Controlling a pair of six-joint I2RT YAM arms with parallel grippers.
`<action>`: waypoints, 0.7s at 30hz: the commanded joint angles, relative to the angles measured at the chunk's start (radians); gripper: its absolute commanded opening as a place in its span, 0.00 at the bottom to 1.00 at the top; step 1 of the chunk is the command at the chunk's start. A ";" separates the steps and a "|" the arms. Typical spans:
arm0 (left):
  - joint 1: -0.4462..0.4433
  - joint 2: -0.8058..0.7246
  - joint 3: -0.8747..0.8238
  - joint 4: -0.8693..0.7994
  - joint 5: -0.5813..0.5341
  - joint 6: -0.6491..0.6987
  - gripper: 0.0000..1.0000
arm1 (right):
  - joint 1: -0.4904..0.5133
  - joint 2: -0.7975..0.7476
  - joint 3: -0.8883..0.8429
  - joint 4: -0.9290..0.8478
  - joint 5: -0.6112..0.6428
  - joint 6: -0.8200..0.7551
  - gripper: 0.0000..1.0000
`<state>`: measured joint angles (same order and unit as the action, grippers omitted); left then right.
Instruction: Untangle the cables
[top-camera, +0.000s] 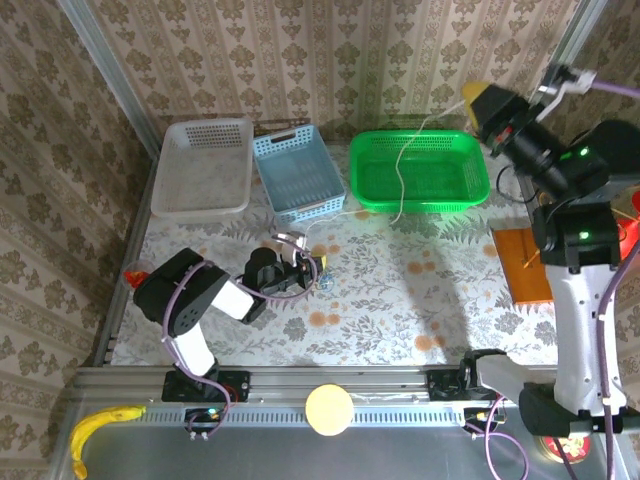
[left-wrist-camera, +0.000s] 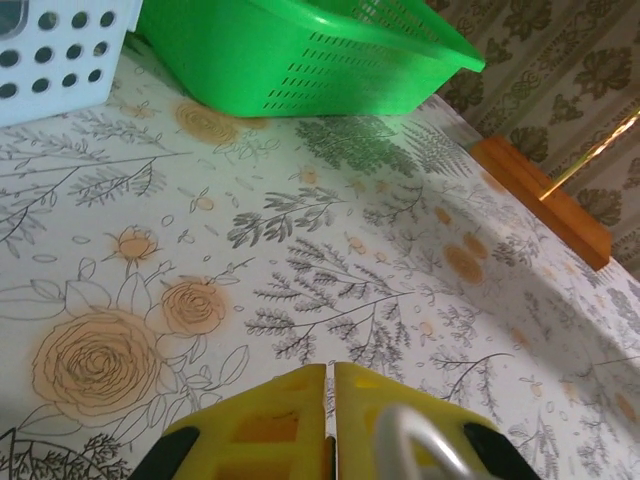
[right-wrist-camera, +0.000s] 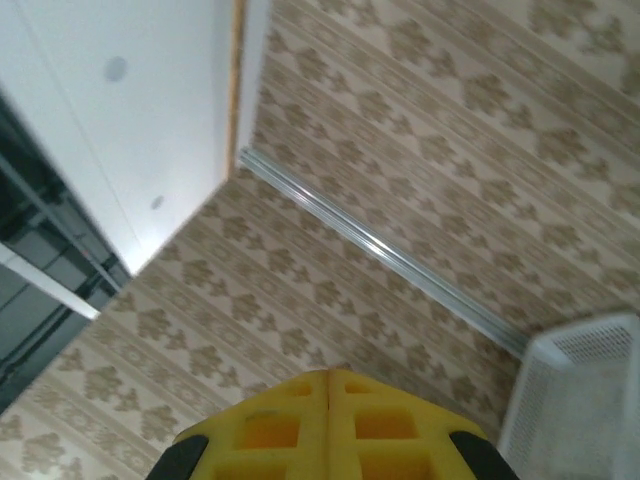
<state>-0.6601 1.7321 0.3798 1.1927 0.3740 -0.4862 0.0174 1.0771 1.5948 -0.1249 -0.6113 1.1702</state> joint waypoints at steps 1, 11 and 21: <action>0.005 -0.062 0.043 -0.103 0.029 0.020 0.07 | 0.024 -0.075 -0.172 0.064 0.036 -0.076 0.00; 0.009 -0.139 0.102 -0.257 0.042 0.066 0.01 | 0.212 -0.203 -0.607 0.033 0.204 -0.218 0.00; 0.012 -0.153 0.119 -0.339 0.043 0.095 0.00 | 0.275 -0.215 -0.663 -0.021 0.289 -0.288 0.00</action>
<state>-0.6559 1.5963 0.4824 0.8871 0.4007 -0.4183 0.2863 0.8833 0.8906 -0.1326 -0.3702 0.9344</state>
